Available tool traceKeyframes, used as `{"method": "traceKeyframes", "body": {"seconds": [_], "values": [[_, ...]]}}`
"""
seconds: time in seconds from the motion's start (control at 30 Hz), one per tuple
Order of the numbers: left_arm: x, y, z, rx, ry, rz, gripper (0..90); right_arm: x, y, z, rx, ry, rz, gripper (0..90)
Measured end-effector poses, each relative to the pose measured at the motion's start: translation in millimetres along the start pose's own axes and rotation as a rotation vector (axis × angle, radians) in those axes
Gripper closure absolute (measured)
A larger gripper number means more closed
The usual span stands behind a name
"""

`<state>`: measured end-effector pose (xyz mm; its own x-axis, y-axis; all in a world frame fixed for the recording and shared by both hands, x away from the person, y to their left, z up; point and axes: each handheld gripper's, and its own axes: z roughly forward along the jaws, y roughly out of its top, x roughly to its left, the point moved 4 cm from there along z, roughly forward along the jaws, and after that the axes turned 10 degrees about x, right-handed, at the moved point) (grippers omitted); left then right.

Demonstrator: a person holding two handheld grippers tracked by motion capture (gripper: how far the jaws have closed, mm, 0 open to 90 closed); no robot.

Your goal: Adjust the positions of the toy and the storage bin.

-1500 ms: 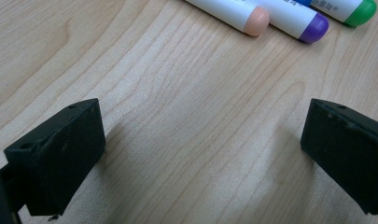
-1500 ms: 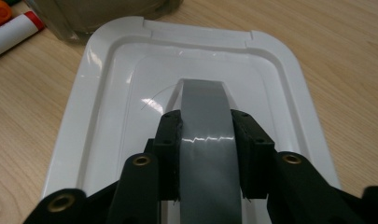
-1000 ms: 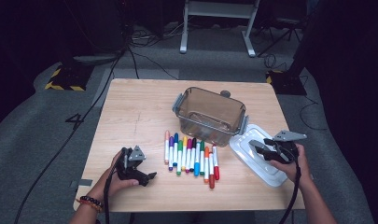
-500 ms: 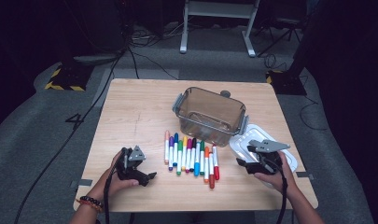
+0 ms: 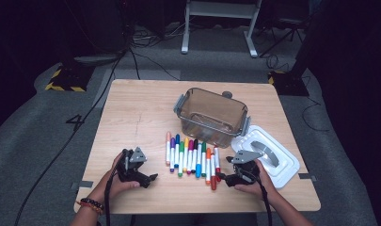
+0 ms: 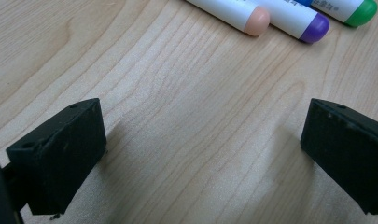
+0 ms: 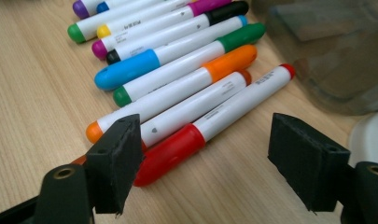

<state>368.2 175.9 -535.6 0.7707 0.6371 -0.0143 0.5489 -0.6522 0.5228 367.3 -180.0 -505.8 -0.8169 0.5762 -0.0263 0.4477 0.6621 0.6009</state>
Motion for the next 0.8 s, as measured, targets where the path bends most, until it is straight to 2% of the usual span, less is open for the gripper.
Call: {"method": "traceKeyframes", "body": {"seconds": [0.13,0.23,0.4,0.53,0.63,0.77,0.8], "values": [[0.0,0.0,0.0,0.0,0.0,0.0,0.4,-2.2,-3.0,6.5,0.03,0.006,0.028,27.1],[0.2,0.1,0.0,0.0,-0.001,0.001,0.4,-7.4,-10.4,7.9,0.062,-0.022,0.027,28.1],[0.3,0.1,0.0,0.001,-0.001,0.003,0.3,-20.4,-21.9,1.7,0.06,-0.028,0.075,39.6],[0.3,0.1,0.0,0.001,-0.001,0.003,0.3,-27.4,-23.0,-2.5,0.045,-0.042,0.077,53.8],[0.3,0.1,0.0,0.001,-0.001,0.003,0.3,-31.1,-21.6,-1.1,0.047,-0.06,0.068,55.4],[0.3,0.1,0.0,0.001,-0.001,0.003,0.3,-34.8,-20.4,4.6,0.063,-0.063,0.056,58.7],[0.3,0.1,0.0,0.001,-0.001,0.003,0.3,-36.0,-20.0,5.4,0.056,-0.049,0.059,60.0]]}}
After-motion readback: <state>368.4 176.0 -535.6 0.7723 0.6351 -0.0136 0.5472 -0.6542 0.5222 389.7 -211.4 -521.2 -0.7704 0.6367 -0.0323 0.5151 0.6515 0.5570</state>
